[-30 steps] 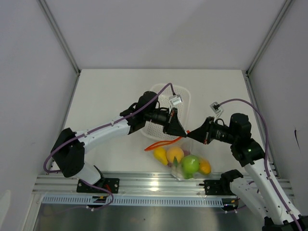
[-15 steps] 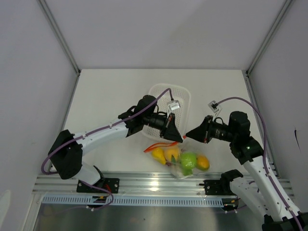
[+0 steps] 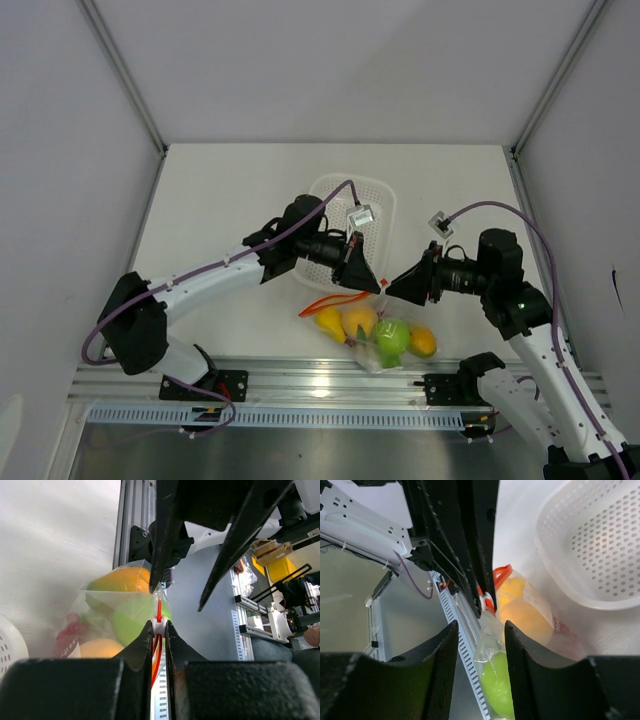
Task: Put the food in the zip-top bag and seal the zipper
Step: Zip the zipper food storage bag at the center of the board.
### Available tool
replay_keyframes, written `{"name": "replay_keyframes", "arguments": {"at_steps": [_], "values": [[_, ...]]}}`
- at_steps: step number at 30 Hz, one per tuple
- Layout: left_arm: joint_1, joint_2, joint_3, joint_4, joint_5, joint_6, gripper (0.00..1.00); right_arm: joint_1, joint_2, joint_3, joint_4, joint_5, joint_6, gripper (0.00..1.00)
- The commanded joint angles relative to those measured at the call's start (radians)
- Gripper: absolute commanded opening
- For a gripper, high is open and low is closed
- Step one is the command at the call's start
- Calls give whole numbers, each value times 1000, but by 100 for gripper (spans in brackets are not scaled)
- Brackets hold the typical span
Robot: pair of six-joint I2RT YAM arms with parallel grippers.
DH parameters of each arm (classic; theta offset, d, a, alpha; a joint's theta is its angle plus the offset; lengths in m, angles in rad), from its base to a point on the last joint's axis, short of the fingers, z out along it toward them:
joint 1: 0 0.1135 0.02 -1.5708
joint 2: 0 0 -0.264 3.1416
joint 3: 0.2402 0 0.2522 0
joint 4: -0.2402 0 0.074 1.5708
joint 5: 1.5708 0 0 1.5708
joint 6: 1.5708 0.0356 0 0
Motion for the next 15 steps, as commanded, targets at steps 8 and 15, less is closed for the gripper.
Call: {"name": "replay_keyframes", "arguments": {"at_steps": [8,15], "values": [[2,-56,37,31,11,3,1,25,0,-58,85,-15,26,47],[2,-56,47,38,16,-6,1,102,20,-108,167,-2,60,48]]}}
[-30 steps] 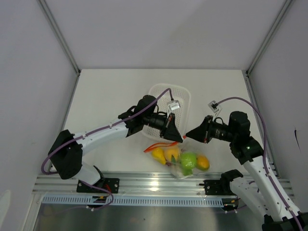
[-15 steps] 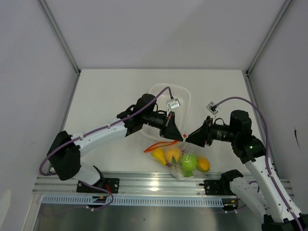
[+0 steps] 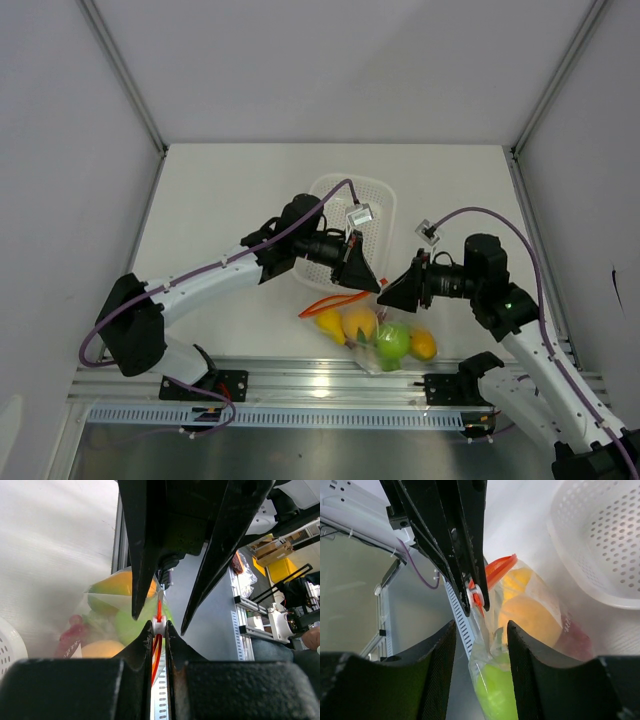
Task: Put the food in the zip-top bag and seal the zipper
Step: Zip the zipper food storage bag at the center of the board.
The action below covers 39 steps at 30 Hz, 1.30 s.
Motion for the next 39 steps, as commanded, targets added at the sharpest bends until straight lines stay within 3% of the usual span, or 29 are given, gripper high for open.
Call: {"name": "replay_keyframes", "arguments": {"at_steps": [1,5,8,9,22,30,32,34,39], "values": [[3,-38,45,37,15,-6,1,45,13,-24,81,5,22,48],[3,-37,48,37,18,-6,1,113,27,-36,92,54,30,39],[3,-38,46,32,17,-6,0,145,33,-38,107,90,42,13],[3,-38,45,28,15,-5,1,151,34,-35,106,117,45,0],[4,-43,16,-69,-32,40,1,166,-48,39,6,482,112,0],[4,-43,0,-101,-74,56,1,174,-90,27,135,435,252,0],[4,-37,-1,-107,-86,58,7,176,-84,22,184,395,296,0],[4,-34,-4,-101,-89,53,8,179,-81,8,219,369,329,0],[4,-46,-15,-54,-91,37,16,191,-75,-7,219,325,309,0]]}}
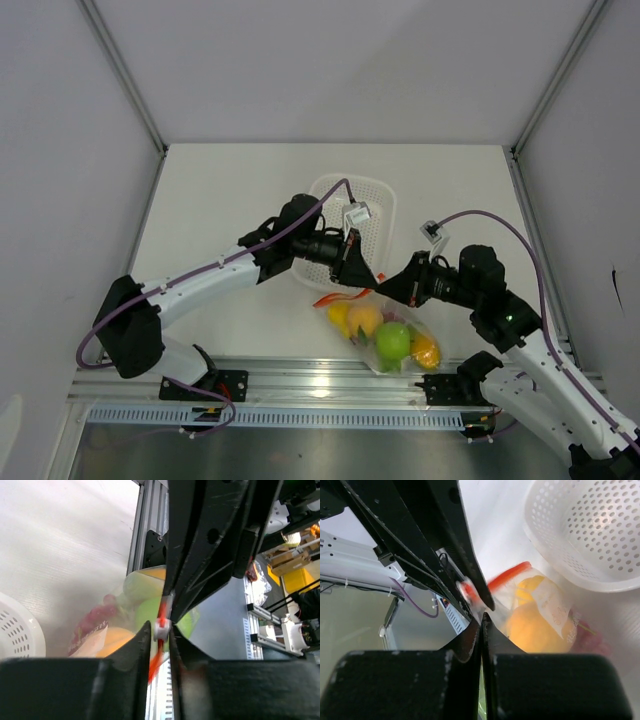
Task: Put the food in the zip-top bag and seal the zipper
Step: Zip the zipper food storage bag at the center of the board.
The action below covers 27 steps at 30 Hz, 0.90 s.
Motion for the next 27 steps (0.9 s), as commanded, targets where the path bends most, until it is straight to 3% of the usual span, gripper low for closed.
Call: {"name": "replay_keyframes", "arguments": {"at_steps": [1,10,27], "values": [[0,-39,-20,-2,-20,11,24,10,-9,26,144,-62,20,0],[9,-80,-50,35,-23,16,45,10,-34,31,106,-91,-13,0],[63,-111,-104,297,61,-171,43,20,-39,-9,129,-143,-18,0]]}}
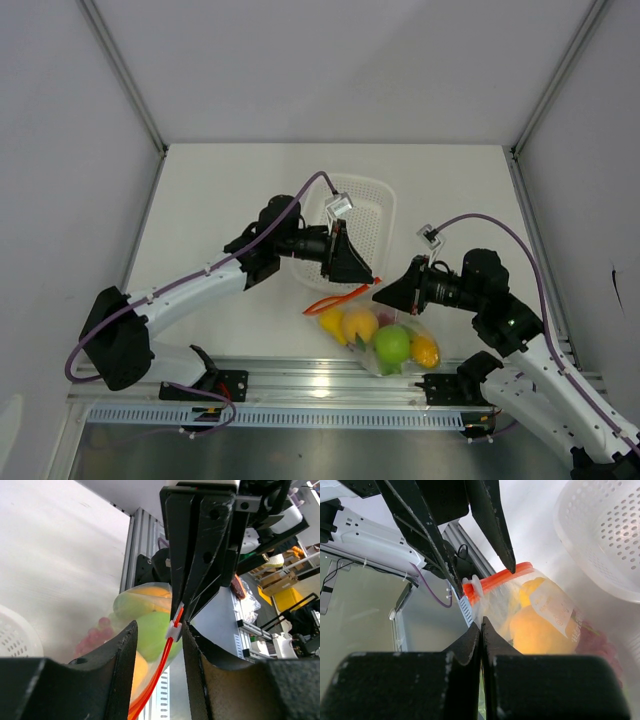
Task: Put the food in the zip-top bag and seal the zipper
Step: Zip the zipper food storage bag at the center of the board.
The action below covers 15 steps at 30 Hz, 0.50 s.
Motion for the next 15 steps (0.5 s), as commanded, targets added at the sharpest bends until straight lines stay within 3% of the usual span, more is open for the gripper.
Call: {"name": "replay_keyframes", "arguments": {"at_steps": [1,4,7,10,15], "values": [[9,-18,0,107,54,-54,43,10,-8,9,81,-27,-11,0],[9,-11,2,118,69,-62,33,10,-13,11,76,-22,-11,0],[9,-8,-3,116,77,-62,29,10,-10,14,84,-20,-8,0],[9,-8,-11,113,85,-60,37,10,2,19,88,-17,-5,0],[7,-26,-26,84,77,-36,42,10,10,23,95,-11,0,0]]}}
